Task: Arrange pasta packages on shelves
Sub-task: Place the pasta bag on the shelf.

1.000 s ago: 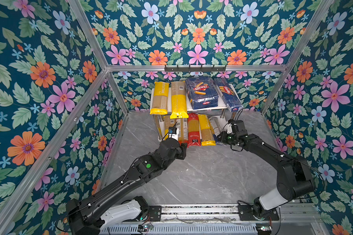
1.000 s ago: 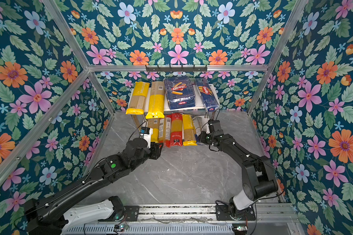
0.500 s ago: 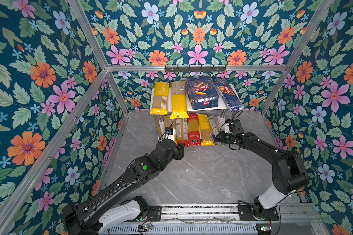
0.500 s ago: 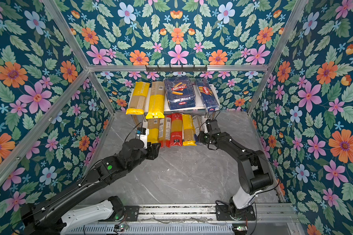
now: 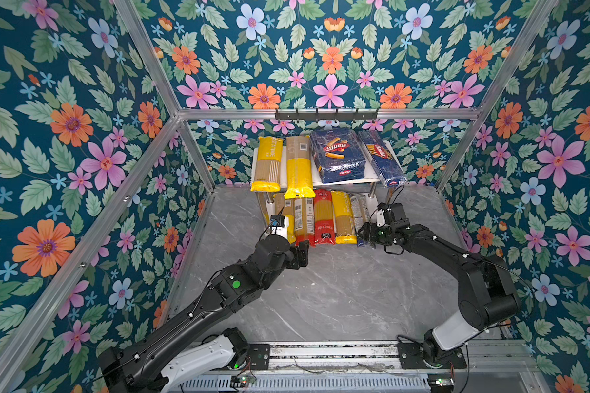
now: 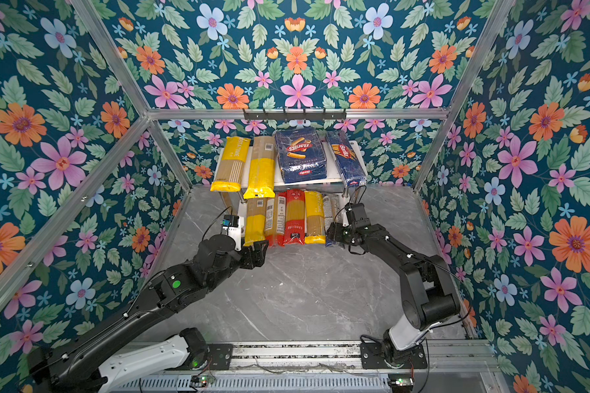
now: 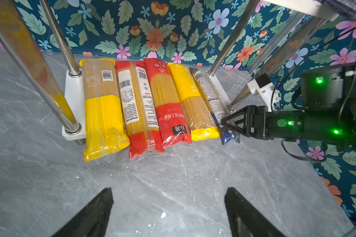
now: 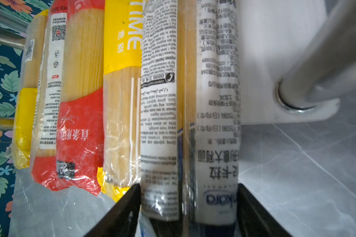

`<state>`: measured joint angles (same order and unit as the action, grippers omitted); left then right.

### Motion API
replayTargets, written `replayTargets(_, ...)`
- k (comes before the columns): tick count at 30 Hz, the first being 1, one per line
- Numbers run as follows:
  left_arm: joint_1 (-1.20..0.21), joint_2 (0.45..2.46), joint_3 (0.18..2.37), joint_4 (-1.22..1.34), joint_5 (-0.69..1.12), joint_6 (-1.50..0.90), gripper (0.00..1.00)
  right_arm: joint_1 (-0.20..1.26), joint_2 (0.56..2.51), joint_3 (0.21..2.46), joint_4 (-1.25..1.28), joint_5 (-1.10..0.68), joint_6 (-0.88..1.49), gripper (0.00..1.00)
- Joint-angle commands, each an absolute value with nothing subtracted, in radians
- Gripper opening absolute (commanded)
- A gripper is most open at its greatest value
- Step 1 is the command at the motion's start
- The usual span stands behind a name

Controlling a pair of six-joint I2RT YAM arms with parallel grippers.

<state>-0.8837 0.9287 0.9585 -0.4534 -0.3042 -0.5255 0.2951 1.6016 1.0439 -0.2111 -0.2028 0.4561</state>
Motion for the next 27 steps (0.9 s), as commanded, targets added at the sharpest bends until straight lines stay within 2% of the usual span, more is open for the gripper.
replayTargets(1, -0.883, 0.919, 0.961, -0.466, -0.327, -0.529, 0.93, 0.290, 1.587, 1.040, -0.226, -0.161, 0.501, 0.78)
replayTargets(2, -0.883, 0.919, 0.962, -0.468, -0.329, -0.529, 0.94, 0.290, 1.581, 1.035, -0.226, -0.162, 0.502, 0.84)
replayTargets(7, -0.882, 0.912, 0.965, -0.474, -0.339, -0.525, 1.00, 0.291, 1.539, 0.999, -0.229, -0.168, 0.513, 0.92)
replayTargets(10, -0.883, 0.903, 0.962, -0.479, -0.349, -0.523, 1.00, 0.290, 1.510, 0.977, -0.234, -0.181, 0.512, 0.99)
replayTargets(21, -0.875, 0.879, 0.930, -0.467, -0.440, -0.488, 1.00, 0.290, 1.395, 0.899, -0.261, -0.258, 0.540, 0.99)
replayTargets(27, -0.774, 0.894, 0.865, -0.404, -0.451, -0.438, 1.00, 0.331, 1.240, 0.818, -0.336, -0.221, 0.541, 0.99)
